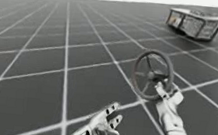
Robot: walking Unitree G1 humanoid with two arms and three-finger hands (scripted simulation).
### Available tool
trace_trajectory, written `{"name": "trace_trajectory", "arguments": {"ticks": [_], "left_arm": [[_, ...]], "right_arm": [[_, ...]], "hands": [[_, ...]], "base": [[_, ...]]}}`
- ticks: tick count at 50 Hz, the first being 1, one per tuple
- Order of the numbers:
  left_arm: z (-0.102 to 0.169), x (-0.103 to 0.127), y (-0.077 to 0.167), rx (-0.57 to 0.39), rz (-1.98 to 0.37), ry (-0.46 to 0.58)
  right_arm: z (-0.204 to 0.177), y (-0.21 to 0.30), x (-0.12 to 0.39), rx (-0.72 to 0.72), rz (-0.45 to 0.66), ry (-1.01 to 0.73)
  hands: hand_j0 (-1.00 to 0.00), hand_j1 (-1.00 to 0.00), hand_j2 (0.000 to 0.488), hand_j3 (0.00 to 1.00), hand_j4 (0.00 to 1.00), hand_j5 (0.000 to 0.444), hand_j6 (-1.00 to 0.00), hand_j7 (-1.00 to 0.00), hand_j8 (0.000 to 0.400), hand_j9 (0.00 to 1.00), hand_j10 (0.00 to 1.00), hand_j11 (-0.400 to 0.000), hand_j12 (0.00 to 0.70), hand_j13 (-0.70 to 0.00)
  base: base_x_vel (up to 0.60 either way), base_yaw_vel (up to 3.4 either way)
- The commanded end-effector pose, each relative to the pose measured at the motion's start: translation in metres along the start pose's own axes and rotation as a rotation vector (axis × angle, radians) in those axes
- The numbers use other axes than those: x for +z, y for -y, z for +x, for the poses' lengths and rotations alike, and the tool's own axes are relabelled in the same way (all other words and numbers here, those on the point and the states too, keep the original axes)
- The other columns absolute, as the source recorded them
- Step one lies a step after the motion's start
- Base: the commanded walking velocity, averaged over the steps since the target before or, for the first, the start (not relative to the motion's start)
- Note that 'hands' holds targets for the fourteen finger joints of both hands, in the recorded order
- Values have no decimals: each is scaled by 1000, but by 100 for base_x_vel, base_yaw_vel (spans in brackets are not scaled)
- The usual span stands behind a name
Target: Pick up and drop off the object
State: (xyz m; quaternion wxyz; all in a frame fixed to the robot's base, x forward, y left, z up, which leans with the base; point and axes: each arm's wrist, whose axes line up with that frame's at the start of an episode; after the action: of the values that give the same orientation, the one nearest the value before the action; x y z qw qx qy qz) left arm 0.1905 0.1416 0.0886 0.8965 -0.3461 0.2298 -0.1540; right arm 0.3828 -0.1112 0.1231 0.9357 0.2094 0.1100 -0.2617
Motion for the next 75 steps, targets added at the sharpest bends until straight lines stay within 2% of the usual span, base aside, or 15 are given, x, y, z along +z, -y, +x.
{"name": "trace_trajectory", "arguments": {"ticks": [1, 75], "left_arm": [[0, 0, 0, -5, -2, 5], [0, 0, 0, -5, -2, 5]], "right_arm": [[-1, -3, 7, 12, 11, 28], [-1, -3, 7, 12, 11, 28]], "hands": [[0, 0, 0, 1000, 1000, 0, 0, 0, 0, 1000, 1000, -400, 0, -700], [0, 0, 0, 1000, 1000, 0, 0, 0, 0, 1000, 1000, -400, 0, -700]], "base": [[52, -15], [57, -4]]}}
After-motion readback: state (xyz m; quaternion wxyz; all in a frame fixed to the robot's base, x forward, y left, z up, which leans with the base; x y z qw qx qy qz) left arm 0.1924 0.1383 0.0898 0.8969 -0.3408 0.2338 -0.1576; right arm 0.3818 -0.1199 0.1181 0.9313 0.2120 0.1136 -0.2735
